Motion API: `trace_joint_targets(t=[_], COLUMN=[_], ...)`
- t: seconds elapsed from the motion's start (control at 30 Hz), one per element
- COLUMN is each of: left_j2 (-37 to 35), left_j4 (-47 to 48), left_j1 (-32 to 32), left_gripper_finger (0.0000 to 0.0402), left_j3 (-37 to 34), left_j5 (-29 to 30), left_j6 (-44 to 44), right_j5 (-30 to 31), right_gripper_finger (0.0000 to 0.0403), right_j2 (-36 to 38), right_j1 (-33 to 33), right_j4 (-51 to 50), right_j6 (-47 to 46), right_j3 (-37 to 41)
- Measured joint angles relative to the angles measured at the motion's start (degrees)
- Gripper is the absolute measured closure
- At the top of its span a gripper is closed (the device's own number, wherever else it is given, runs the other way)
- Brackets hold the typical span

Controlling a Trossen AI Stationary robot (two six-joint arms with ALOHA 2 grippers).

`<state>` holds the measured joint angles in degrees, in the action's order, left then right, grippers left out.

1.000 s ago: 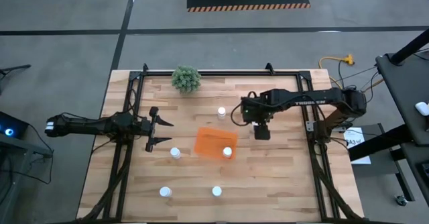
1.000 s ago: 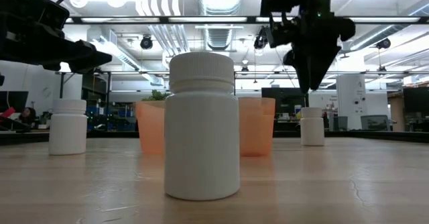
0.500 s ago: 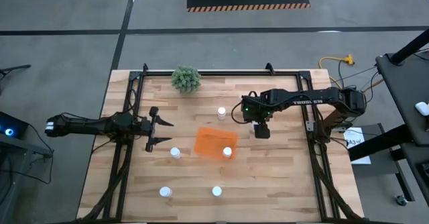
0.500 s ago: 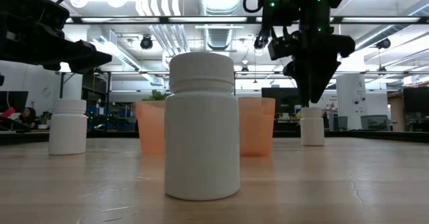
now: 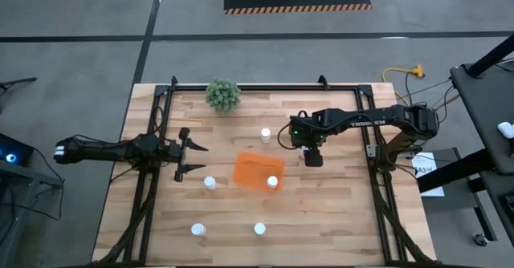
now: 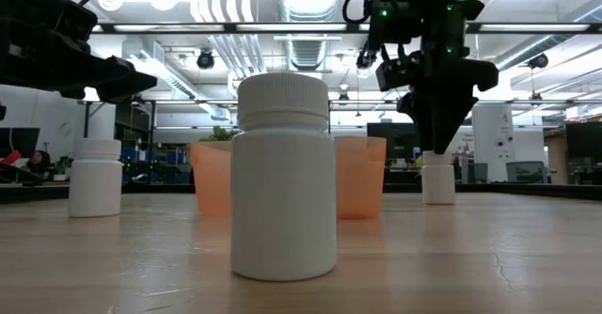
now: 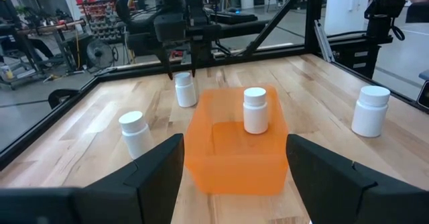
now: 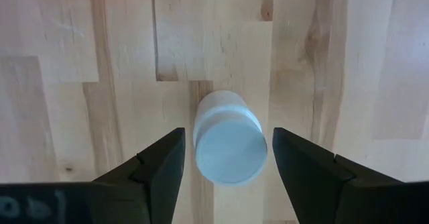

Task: Pick and place pill bottles into a basket
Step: Put the pill bottle into the bin

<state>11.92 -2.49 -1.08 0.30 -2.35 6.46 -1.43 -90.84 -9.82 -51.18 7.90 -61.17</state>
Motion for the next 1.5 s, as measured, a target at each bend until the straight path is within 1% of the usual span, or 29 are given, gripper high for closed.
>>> trace_joint_targets(t=[0.4,0.67,0.8,0.97,1.17,1.4,1.5], left_j2=[0.00,-0.02,0.02,-0.02,0.04,0.00,0.00], left_j4=[-0.01,-0.01,-0.01,-0.01,0.01,-0.01,0.00], left_j1=[0.00,0.00,-0.01,0.00,-0.01,-0.01,0.00], left_gripper_finger=[0.0157,0.0157,0.0157,0.0157,0.0157,0.0157,0.0157], left_j3=[0.00,0.00,0.00,0.00,0.00,0.00,0.00], left_j5=[-0.01,-0.02,-0.01,0.00,-0.01,0.00,-0.01], left_j6=[0.00,0.00,0.00,0.00,0.00,0.00,0.00], right_j5=[0.02,0.01,0.02,-0.04,-0.04,-0.02,-0.04], right_gripper_finger=[0.0188,0.0189,0.0208,0.0255,0.0256,0.0248,0.0251], right_j2=[-0.07,-0.10,-0.10,-0.07,-0.07,-0.03,-0.01], right_j1=[-1.21,-1.33,-1.38,-1.37,-1.33,-1.31,-1.28], right_j4=[1.06,4.72,4.92,4.88,4.19,0.16,-1.91], right_j6=[0.34,1.53,1.53,1.40,1.55,1.29,0.89], right_j3=[1.75,3.79,3.87,3.85,3.25,0.25,-1.50])
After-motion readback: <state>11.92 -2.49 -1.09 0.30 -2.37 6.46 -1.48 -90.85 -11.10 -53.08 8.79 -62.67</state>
